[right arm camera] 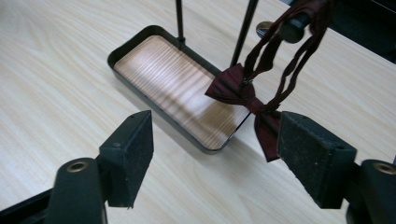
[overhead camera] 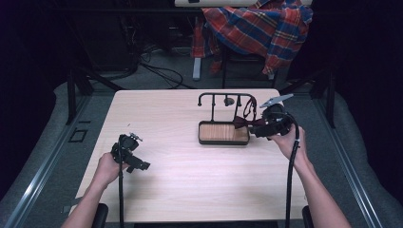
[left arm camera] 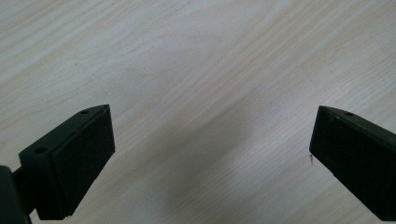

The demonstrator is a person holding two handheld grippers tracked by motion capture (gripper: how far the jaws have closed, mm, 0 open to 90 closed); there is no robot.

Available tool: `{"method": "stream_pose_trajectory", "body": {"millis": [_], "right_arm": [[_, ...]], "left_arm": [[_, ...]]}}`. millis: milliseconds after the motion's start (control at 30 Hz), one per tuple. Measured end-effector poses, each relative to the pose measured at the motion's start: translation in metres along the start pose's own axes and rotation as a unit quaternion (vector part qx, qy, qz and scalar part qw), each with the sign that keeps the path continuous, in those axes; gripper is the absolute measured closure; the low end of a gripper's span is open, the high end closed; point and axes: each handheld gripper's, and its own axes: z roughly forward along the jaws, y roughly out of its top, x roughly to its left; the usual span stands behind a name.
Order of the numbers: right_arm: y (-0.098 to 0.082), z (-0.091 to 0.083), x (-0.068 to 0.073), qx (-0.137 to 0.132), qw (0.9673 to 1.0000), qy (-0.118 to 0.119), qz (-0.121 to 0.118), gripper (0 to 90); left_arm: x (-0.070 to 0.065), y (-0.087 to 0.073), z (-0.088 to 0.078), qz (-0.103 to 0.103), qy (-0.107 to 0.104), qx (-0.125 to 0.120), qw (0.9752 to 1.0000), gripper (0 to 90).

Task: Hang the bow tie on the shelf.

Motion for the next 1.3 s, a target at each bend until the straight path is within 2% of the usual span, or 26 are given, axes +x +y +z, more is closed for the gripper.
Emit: {"method": "stream_pose_trajectory", "body": {"millis": [300, 533, 833, 1167, 1267, 1300], "right_arm": [[-0.015, -0.005, 0.018, 0.009, 0.9997, 0.016, -0.019, 18.7], [-0.025, -0.003, 0.035, 0.033, 0.9982, 0.029, -0.041, 15.0], [-0.040, 0.000, 0.047, 0.056, 0.9959, 0.041, -0.057, 11.4], [-0.071, 0.004, 0.057, 0.090, 0.9933, 0.050, -0.051, 12.2], [-0.083, 0.007, 0.060, 0.114, 0.9906, 0.054, -0.052, 12.3], [-0.083, 0.007, 0.060, 0.114, 0.9906, 0.054, -0.052, 12.3]], "left_arm": [[-0.001, 0.000, 0.000, 0.001, 0.001, -0.001, 1.0000, 0.1], [-0.001, 0.000, 0.001, 0.001, 0.001, 0.000, 1.0000, 0.2], [-0.001, 0.000, 0.001, 0.000, 0.002, -0.001, 1.0000, 0.2], [-0.001, 0.000, 0.001, -0.001, 0.003, 0.000, 1.0000, 0.2], [-0.001, 0.000, 0.001, -0.003, 0.002, -0.001, 1.0000, 0.1], [-0.001, 0.000, 0.001, -0.003, 0.002, -0.001, 1.0000, 0.2]]}}
